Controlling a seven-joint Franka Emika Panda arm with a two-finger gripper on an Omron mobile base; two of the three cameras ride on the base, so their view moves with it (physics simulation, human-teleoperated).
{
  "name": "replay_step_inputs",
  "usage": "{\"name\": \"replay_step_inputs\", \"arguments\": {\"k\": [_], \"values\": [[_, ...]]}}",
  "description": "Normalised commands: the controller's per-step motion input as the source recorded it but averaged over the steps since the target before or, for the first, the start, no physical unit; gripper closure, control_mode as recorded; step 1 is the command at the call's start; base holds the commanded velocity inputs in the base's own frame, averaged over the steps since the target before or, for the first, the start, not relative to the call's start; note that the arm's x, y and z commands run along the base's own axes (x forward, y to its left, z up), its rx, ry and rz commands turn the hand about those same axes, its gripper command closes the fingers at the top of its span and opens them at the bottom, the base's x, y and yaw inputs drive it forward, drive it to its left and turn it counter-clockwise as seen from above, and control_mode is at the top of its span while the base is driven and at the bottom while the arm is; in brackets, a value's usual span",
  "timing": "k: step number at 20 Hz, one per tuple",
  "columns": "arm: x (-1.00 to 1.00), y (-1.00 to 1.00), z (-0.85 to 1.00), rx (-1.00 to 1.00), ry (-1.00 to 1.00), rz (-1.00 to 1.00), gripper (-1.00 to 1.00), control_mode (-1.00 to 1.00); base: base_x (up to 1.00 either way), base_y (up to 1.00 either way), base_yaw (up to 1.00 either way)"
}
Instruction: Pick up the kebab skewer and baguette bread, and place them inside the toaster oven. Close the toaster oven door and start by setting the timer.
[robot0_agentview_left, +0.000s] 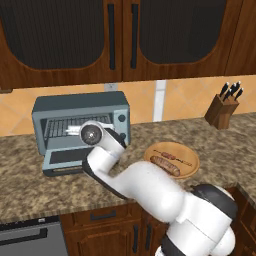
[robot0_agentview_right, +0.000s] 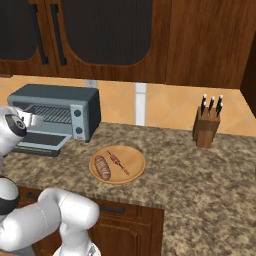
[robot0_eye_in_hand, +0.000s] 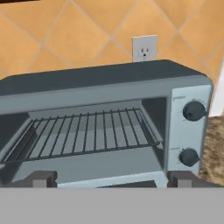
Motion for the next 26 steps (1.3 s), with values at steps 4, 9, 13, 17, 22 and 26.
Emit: {"name": "replay_step_inputs", "arguments": {"k": [4,9,13,17,22,26], "values": [[0.56,0.04,-0.19,0.0,0.0,0.0,-1.0,-1.0,0.0,0.0,0.0],[0.19,0.0,-0.56,-0.02,-0.02,0.0,-1.0,-1.0,0.0,0.0,0.0],[0.21,0.0,-0.31,0.0,-0.01,0.0,-1.0,-1.0,0.0,0.0,0.0],[0.37,0.0,0.0,0.0,-0.01,0.0,-1.0,-1.0,0.0,0.0,0.0],[0.43,0.0,0.0,0.0,0.0,0.0,-1.0,-1.0,0.0,0.0,0.0],[0.23,0.11,-0.08,-0.03,0.0,0.0,-1.0,-1.0,0.0,0.0,0.0]]}}
